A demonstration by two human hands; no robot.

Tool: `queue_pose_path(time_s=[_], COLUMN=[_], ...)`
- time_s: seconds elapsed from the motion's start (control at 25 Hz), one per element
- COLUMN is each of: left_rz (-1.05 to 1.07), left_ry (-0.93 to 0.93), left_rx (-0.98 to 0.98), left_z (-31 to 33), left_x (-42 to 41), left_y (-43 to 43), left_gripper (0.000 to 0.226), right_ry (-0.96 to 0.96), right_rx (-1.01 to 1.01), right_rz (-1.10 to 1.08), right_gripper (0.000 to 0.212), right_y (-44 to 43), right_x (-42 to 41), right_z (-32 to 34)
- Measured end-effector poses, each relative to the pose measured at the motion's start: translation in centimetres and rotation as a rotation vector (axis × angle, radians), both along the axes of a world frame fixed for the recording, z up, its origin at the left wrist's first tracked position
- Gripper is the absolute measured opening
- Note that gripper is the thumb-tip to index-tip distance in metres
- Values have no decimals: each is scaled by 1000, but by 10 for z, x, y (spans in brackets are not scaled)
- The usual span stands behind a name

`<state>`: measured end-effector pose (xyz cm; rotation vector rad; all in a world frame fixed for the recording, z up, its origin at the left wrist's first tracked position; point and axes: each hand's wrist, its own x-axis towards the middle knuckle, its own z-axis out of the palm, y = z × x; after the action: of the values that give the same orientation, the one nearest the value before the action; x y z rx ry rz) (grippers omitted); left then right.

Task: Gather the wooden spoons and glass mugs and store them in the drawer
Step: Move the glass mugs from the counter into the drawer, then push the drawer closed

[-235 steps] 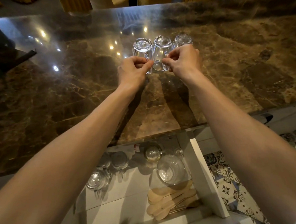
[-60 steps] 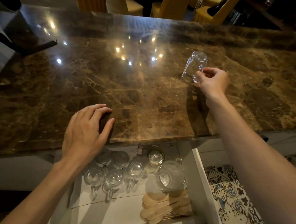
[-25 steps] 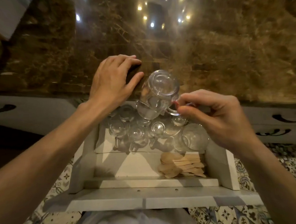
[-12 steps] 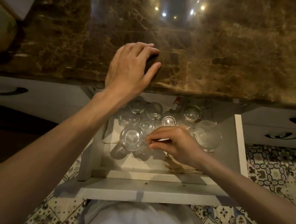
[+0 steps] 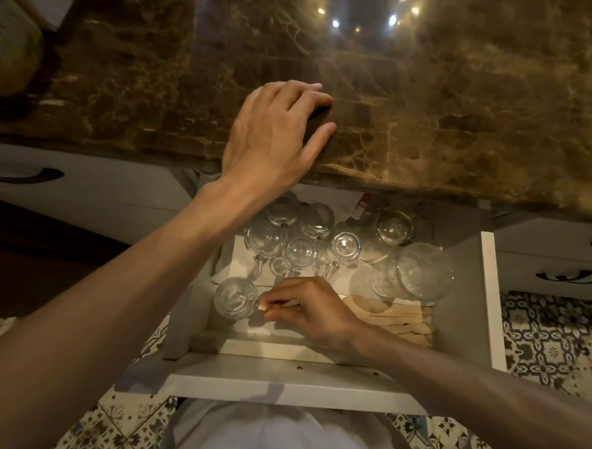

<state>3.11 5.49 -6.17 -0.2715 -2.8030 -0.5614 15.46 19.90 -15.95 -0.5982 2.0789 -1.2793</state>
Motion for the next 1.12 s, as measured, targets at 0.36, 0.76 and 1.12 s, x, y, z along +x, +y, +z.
queue_pose_path(time_s=[0.36,0.76,1.12], left_rz=[8,71,116], left_ry=[9,-160,-201], left_rx=[-18,-244,-298], left_z=[-2,-8,-13], left_x=[0,-15,-16], left_y=[-5,-5,-11], left_gripper=[44,57,68], right_ry=[133,61,-830], right_rx=[107,218,-748], right_rz=[61,-47,-772], right_gripper=[12,29,23], right_y=[-17,-24,-5], right_x=[-3,-10,42], right_z=[-12,29,109])
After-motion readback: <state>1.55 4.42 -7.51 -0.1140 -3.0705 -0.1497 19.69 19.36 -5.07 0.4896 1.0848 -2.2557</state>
